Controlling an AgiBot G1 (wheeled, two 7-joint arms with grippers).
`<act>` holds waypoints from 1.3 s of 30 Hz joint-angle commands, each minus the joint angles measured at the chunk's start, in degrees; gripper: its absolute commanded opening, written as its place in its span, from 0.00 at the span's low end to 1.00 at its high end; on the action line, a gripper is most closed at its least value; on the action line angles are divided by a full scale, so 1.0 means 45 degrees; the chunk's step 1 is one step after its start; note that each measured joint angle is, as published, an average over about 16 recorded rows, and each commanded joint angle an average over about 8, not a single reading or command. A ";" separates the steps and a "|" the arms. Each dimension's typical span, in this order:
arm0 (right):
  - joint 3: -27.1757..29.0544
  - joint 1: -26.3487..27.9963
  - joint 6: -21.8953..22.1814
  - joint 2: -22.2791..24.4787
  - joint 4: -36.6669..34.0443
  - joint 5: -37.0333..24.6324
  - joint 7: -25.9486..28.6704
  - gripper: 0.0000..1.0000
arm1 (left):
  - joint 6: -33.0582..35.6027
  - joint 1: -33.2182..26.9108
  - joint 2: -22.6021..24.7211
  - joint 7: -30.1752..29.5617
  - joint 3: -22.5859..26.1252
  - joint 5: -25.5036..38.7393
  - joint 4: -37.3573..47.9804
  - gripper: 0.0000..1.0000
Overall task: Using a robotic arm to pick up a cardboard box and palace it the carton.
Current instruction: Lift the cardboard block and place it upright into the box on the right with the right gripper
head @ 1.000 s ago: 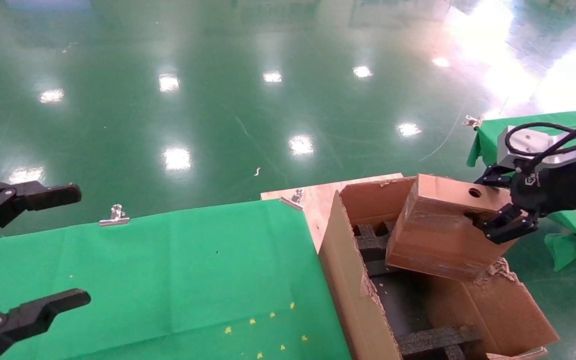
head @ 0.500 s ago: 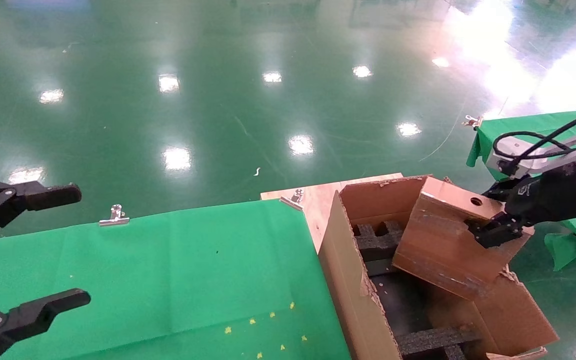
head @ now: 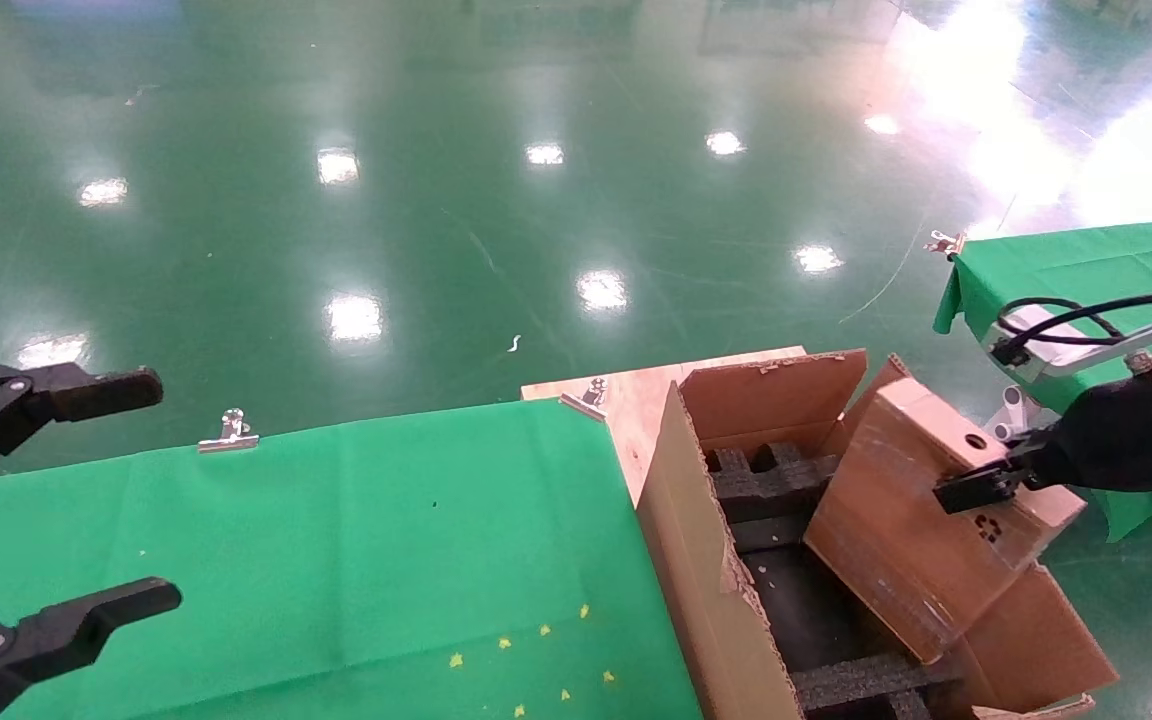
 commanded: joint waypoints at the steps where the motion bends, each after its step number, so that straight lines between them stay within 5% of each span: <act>1: -0.0115 -0.0029 0.0229 0.0093 0.0476 -0.0498 0.1208 0.00 | 0.0000 0.0000 0.0000 0.0000 0.0000 0.0000 0.0000 1.00; 13: -0.0646 -0.0365 0.0628 -0.0611 0.1681 -0.4189 0.7149 0.00 | 0.0000 0.0000 0.0000 0.0000 0.0001 0.0000 0.0000 1.00; 39: -0.1511 -0.2647 0.2541 -0.1919 0.1706 -0.6115 1.0173 0.00 | -0.0001 0.0000 -0.0001 0.0001 0.0002 -0.0001 0.0000 1.00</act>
